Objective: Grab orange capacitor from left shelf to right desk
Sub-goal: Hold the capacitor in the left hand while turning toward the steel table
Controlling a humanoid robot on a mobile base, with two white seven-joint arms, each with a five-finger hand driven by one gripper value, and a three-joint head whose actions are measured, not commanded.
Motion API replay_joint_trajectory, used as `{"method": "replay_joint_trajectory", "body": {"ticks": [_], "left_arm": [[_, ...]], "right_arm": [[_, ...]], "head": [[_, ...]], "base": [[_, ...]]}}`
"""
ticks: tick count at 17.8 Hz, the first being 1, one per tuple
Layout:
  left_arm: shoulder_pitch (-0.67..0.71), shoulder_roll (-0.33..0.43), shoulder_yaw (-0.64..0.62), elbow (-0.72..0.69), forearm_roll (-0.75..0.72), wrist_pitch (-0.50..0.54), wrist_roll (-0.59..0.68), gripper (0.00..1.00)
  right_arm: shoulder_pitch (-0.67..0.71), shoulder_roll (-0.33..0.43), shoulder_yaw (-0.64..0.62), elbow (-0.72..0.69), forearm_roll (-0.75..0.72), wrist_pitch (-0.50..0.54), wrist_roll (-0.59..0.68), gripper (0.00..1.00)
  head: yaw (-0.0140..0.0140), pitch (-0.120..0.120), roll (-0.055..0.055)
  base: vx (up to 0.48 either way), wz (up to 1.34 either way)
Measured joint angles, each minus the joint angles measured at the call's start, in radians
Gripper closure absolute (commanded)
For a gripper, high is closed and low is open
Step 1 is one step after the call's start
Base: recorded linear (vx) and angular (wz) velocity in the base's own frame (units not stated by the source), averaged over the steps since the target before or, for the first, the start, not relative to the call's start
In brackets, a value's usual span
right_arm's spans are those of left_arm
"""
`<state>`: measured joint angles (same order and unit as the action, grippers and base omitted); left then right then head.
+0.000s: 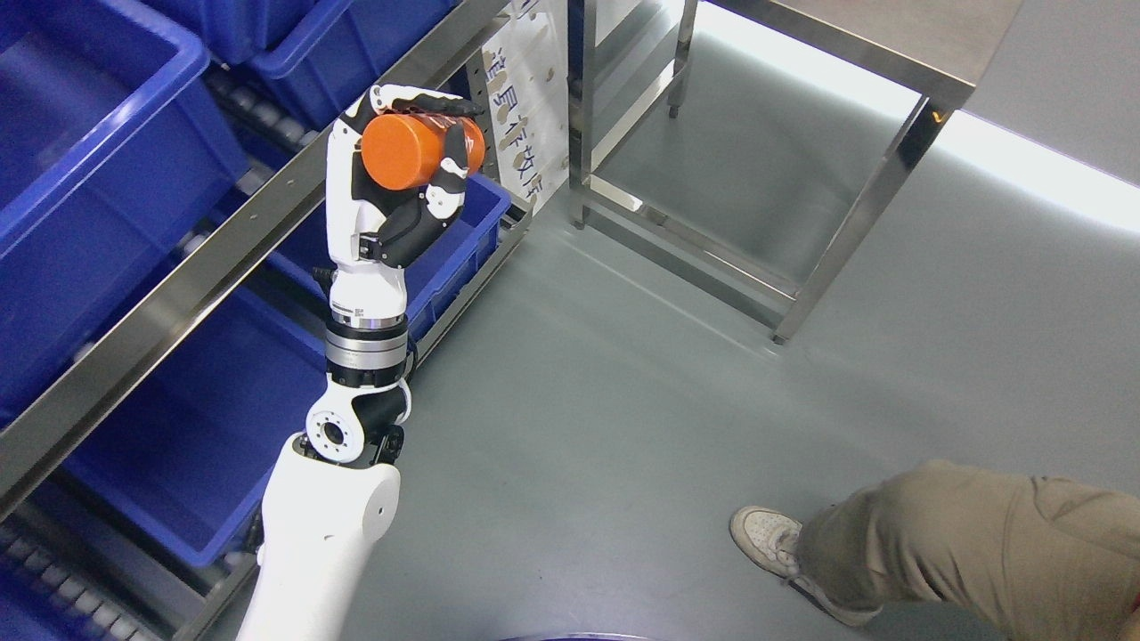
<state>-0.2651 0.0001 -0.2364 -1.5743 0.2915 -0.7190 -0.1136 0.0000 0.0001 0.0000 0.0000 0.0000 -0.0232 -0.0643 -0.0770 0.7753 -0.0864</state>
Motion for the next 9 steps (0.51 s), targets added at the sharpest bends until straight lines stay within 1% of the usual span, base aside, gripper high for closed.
{"method": "replay_joint_trajectory", "body": {"ticks": [9], "left_arm": [[0.002, 0.000, -0.019, 0.001, 0.000, 0.014, 0.005, 0.98]], "right_arm": [[0.000, 0.000, 0.000, 0.000, 0.000, 0.000, 0.000, 0.00]], "head": [[0.0000, 0.000, 0.000]], "base": [[0.299, -0.32]]}}
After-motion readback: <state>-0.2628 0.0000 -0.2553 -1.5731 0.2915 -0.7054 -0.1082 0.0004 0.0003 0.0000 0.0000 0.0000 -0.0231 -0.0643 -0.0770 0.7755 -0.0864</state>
